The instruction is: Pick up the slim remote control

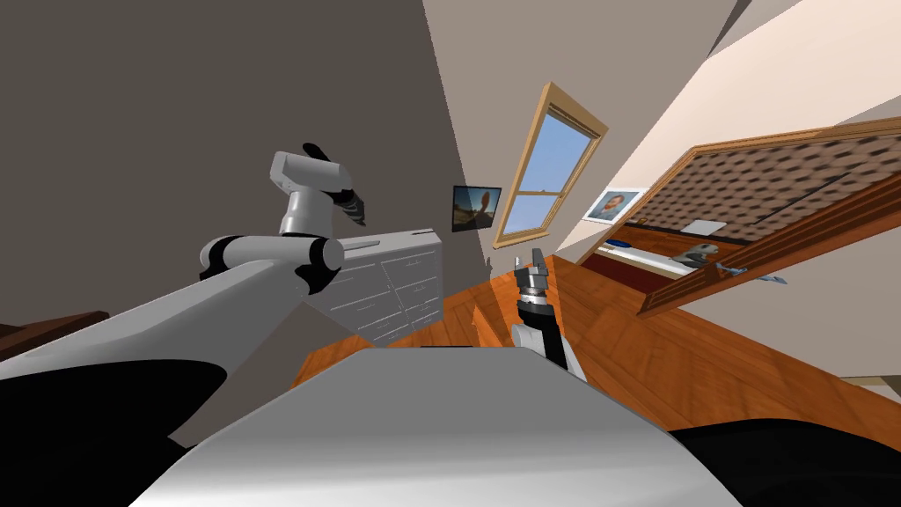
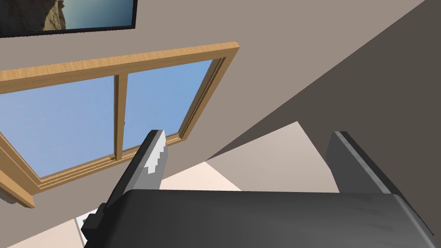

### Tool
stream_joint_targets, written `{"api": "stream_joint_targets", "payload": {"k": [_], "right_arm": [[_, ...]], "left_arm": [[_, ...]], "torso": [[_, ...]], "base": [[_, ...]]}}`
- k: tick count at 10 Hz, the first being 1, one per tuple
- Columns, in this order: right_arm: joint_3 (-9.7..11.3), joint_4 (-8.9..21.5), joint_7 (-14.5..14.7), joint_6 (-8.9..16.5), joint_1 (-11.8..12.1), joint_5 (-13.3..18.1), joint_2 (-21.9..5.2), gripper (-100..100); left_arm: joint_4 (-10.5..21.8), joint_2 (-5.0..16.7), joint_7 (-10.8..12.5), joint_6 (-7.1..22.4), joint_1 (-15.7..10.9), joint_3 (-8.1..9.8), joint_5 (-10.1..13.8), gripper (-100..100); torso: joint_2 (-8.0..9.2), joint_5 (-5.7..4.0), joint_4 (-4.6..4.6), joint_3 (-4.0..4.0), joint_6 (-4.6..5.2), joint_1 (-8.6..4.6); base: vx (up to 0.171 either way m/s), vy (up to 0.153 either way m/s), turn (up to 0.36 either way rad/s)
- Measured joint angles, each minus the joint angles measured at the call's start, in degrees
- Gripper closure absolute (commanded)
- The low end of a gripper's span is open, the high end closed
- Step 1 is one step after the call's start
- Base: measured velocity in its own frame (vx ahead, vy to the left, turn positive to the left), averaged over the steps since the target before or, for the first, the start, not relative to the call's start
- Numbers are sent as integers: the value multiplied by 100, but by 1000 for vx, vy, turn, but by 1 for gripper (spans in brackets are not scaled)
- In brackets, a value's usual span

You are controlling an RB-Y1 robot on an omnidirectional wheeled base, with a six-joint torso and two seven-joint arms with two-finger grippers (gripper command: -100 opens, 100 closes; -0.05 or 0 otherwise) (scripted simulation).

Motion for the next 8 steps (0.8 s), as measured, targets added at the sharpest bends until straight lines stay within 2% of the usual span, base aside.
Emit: {"api": "stream_joint_targets", "payload": {"k": [2,7,8], "right_arm": [[0,0,0,0,0,0,0,0],[0,0,0,0,0,0,0,0],[0,0,0,0,0,0,0,0]], "left_arm": [[276,63,-9,133,-164,-41,58,-100],[985,233,44,930,-493,-174,309,-100],[1091,252,36,1002,-499,-175,326,-100]], "torso": [[-1,-1,1,0,0,1],[-8,2,-2,-5,0,7],[-3,2,-2,-2,0,3]], "base": [[20,27,-6],[28,33,-4],[28,38,-1]]}}
